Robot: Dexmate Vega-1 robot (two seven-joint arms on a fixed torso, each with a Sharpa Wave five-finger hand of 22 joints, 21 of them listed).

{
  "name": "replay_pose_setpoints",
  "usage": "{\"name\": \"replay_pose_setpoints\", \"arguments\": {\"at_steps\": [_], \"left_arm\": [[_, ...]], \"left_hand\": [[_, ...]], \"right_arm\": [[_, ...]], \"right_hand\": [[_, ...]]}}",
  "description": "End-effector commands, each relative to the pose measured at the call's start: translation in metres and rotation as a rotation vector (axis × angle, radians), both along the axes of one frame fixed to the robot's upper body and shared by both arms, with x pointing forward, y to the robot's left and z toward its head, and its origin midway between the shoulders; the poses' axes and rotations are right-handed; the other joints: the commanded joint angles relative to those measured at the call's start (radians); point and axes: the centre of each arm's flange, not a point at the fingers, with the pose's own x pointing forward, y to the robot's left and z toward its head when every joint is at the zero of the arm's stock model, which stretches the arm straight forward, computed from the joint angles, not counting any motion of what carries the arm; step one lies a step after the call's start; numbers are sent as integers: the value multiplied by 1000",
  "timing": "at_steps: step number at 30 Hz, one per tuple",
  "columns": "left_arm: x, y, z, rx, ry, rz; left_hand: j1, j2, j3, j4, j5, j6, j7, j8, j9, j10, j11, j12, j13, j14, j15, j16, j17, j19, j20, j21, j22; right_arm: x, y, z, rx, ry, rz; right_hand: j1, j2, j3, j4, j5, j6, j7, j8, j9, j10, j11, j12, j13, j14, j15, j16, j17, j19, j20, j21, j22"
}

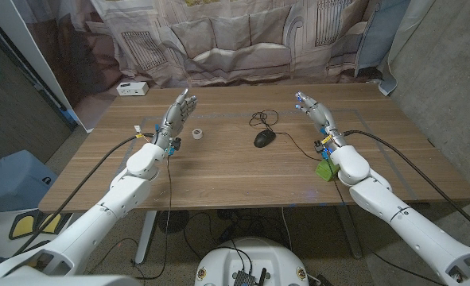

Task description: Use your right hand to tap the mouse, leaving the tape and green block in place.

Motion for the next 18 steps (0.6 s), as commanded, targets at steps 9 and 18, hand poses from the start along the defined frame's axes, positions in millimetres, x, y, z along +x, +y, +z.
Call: {"name": "replay_pose_setpoints", "arguments": {"at_steps": [9, 18], "left_arm": [[-3, -3, -4, -3, -1, 5], [-2, -12, -6, 6, 2, -9]], "left_hand": [[10, 2, 1, -7, 1, 18, -2, 0, 5, 17, -2, 3, 0, 11, -2, 3, 4, 4, 0, 0, 4], [11, 3, 0, -9, 0, 28, -2, 0, 5, 22, -1, 3, 0, 17, -4, 3, 4, 4, 2, -2, 4]], "right_arm": [[-24, 7, 6, -171, -123, -145], [-28, 10, 4, -291, -181, -266]], "right_hand": [[18, 5, 1, -9, 11, -29, -15, -12, 1, 6, -27, -6, 2, 24, -6, 5, -1, 27, -3, 10, 2], [21, 5, 0, -10, 13, -23, -14, -10, 1, 13, -27, -6, 1, 24, -15, 2, -2, 29, -13, 9, 1]]}}
